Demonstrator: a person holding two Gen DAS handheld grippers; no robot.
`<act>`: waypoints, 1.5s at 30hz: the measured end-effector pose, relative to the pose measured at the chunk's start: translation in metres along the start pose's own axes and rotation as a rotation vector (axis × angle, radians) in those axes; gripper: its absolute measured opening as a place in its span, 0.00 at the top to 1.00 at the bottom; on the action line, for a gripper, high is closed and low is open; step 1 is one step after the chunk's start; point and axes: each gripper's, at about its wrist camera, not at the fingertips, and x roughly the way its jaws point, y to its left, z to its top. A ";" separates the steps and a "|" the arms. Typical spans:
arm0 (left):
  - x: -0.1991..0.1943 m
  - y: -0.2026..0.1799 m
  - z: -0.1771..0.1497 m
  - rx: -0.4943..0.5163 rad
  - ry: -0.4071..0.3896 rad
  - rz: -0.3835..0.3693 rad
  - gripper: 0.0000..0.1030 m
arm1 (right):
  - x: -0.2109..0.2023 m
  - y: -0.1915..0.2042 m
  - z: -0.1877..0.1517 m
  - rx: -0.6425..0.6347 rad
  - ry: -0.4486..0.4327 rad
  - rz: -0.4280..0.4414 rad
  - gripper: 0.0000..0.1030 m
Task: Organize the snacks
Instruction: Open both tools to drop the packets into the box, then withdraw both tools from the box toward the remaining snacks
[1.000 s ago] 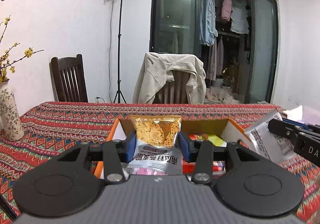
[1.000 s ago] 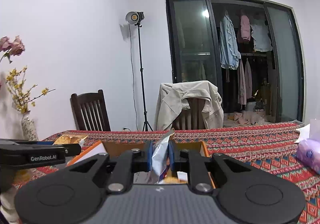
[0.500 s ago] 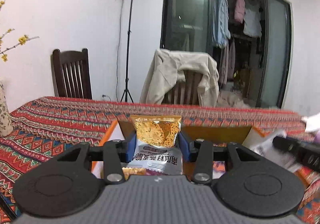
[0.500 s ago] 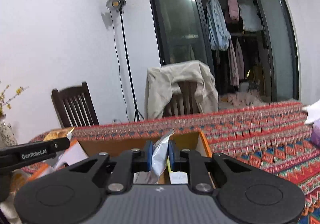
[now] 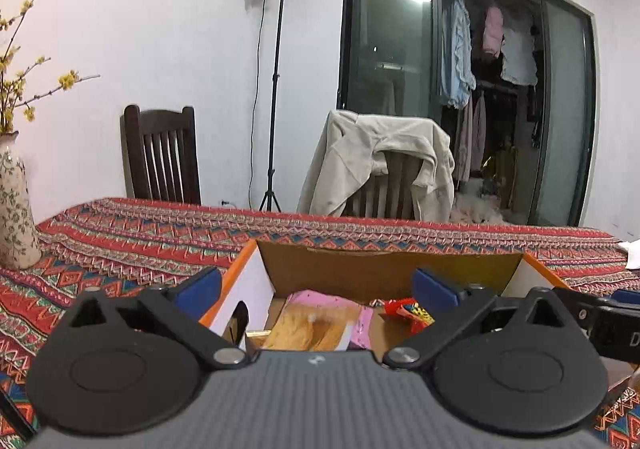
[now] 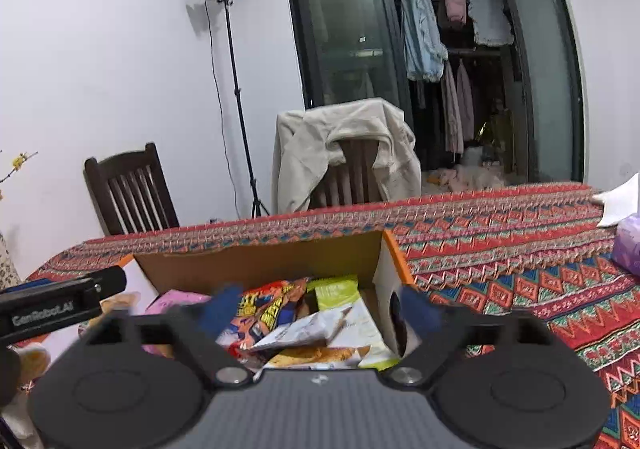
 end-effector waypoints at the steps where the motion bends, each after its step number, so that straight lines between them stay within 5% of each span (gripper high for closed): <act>1: 0.000 0.002 0.002 -0.008 0.000 -0.006 0.00 | -0.001 0.001 0.000 -0.001 -0.005 0.005 0.09; 8: -0.001 0.004 0.004 -0.021 0.003 0.005 0.00 | -0.008 0.001 -0.003 -0.015 -0.007 0.008 0.01; 26: -0.069 0.004 0.040 -0.050 0.013 -0.052 0.00 | -0.074 0.007 0.028 -0.032 -0.029 0.056 0.00; 45: -0.140 0.043 -0.034 -0.004 0.104 -0.079 0.00 | -0.153 0.014 -0.042 -0.111 0.083 0.094 0.00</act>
